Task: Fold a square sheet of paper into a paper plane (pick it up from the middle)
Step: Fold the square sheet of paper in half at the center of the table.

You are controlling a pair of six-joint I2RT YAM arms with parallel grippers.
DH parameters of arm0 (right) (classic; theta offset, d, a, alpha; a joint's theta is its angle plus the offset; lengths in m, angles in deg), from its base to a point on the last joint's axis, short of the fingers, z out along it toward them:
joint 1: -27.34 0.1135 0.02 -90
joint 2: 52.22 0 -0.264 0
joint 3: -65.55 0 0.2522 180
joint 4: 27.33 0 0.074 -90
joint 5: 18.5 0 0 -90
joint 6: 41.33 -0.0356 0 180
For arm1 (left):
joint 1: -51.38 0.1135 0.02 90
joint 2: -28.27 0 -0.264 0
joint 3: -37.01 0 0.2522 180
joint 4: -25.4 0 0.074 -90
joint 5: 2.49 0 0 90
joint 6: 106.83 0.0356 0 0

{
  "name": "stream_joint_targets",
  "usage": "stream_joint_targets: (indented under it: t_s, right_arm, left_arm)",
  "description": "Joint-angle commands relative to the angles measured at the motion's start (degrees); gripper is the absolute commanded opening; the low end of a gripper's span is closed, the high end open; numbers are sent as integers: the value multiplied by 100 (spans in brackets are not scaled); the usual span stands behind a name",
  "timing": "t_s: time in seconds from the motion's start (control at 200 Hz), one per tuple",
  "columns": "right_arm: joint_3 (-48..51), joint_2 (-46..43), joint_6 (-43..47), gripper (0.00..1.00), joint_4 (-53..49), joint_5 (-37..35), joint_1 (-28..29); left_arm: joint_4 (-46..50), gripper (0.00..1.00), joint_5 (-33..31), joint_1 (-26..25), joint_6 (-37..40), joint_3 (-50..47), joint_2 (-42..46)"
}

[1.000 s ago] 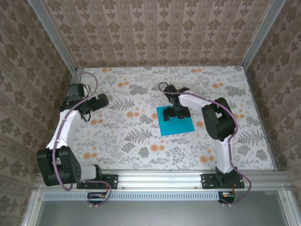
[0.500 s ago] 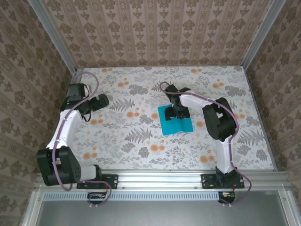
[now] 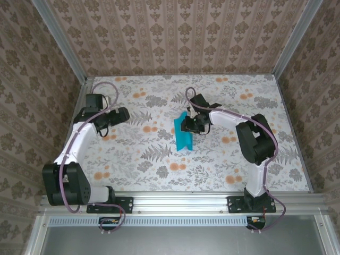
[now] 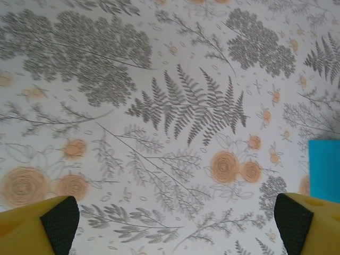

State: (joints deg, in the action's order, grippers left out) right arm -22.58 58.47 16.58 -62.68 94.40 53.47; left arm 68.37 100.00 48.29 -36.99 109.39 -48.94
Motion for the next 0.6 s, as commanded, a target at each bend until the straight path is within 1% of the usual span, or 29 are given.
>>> stream_joint_targets:
  t_s: [0.0,0.095,0.25,0.335,0.54,0.595]
  right_arm:
    - [265,-231,-771,33,1428,1273,24]
    - [369,-121,-973,33,1806,1527,24]
    - [542,68,-1042,32,2018,1569,-4]
    - [612,183,-1031,31,2044,1524,-36]
    - [750,391,-883,29,2037,1429,-112]
    - [782,423,-863,29,2037,1425,-123]
  left_arm:
    - [-154,96,388,-298,-414,22,-117]
    - [-433,91,597,-677,-692,-33,-305]
    - [-880,86,656,-1400,-1040,-33,-704]
    - [-1113,80,617,-1705,-1198,-17,-945]
    - [-1788,58,745,-2200,-1585,-18,-1500]
    - [-1893,53,793,-2268,-1653,32,-1664]
